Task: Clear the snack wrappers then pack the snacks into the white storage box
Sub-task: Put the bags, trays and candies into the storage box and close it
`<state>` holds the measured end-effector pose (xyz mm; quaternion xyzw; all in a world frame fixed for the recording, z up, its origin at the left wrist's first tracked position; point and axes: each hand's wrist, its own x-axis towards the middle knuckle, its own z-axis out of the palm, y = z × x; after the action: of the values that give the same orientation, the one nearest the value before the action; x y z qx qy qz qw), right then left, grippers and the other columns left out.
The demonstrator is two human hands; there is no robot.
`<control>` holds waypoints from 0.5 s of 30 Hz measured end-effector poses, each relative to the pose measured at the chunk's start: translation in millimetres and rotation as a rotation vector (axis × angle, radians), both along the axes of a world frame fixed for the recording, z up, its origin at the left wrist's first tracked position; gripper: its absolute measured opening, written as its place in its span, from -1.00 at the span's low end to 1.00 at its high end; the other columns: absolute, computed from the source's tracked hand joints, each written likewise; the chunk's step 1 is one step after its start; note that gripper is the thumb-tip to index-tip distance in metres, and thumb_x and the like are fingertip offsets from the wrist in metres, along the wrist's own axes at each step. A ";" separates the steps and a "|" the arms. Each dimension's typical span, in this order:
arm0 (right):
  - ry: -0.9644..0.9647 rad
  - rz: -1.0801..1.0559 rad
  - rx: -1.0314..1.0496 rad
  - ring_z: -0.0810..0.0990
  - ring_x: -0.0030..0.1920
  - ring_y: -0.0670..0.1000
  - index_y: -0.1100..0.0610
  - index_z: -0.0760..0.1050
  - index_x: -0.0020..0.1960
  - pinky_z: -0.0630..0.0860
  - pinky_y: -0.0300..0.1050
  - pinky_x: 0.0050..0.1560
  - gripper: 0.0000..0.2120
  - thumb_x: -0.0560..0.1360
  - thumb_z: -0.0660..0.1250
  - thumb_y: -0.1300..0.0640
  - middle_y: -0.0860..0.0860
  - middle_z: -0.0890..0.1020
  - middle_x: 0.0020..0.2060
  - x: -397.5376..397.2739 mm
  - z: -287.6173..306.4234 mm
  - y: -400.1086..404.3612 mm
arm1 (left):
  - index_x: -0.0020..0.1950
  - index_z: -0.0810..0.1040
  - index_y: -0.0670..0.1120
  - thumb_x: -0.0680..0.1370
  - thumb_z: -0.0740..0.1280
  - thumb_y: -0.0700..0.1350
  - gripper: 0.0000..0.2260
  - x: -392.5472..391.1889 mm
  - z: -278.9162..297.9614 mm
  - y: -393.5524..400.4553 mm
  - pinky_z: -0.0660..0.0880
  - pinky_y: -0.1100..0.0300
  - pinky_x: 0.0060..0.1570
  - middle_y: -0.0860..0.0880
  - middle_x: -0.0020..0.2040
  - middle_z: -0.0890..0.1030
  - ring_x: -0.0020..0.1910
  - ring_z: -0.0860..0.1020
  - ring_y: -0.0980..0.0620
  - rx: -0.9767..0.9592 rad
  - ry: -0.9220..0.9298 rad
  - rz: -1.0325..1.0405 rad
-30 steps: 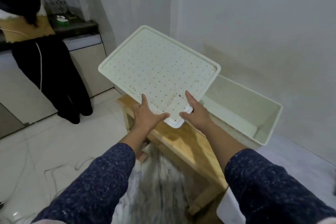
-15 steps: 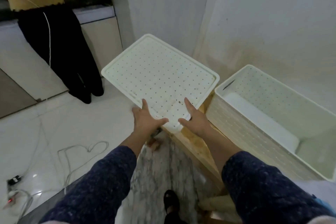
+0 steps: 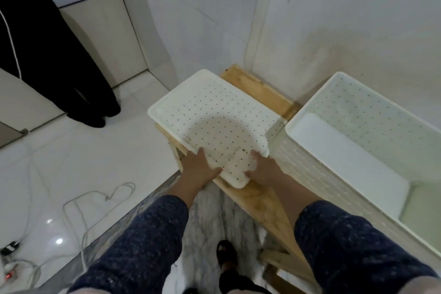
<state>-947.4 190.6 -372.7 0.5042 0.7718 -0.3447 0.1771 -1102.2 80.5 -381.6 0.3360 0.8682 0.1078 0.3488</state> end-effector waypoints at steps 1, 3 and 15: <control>-0.037 0.002 -0.005 0.35 0.38 0.23 0.07 0.11 0.51 0.34 0.06 0.37 -0.36 0.51 0.30 0.06 0.22 0.31 0.41 -0.7 0.3 0.2 | 0.48 0.14 -0.10 0.39 0.35 0.26 -0.20 -2.5 0.6 -0.3 0.42 0.00 0.27 -0.22 0.35 0.28 0.31 0.36 -0.20 -0.026 0.005 -0.052; -0.111 0.061 0.036 0.40 0.33 0.17 0.12 0.22 0.45 0.39 -0.02 0.32 -0.49 0.54 0.25 0.10 0.17 0.37 0.36 -2.3 4.9 -4.3 | 0.43 0.25 -0.10 0.45 0.31 0.20 -0.34 -7.3 4.4 -1.6 0.43 0.06 0.22 -0.19 0.32 0.32 0.27 0.39 -0.17 -0.038 0.023 -0.114; -0.050 -0.058 0.361 0.27 0.42 0.13 0.16 0.09 0.50 0.29 -0.02 0.39 -0.33 0.49 0.29 0.06 0.10 0.22 0.44 2.0 66.7 -78.9 | 0.47 0.14 -0.23 0.55 0.27 0.07 -0.37 -25.1 77.3 -34.5 0.23 0.06 0.43 -0.16 0.46 0.23 0.49 0.14 -0.10 0.154 0.391 -0.491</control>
<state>-945.3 111.7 -306.0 0.5583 0.8015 -0.1930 0.0928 -1127.3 46.0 -304.2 0.5752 0.8010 0.0191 0.1648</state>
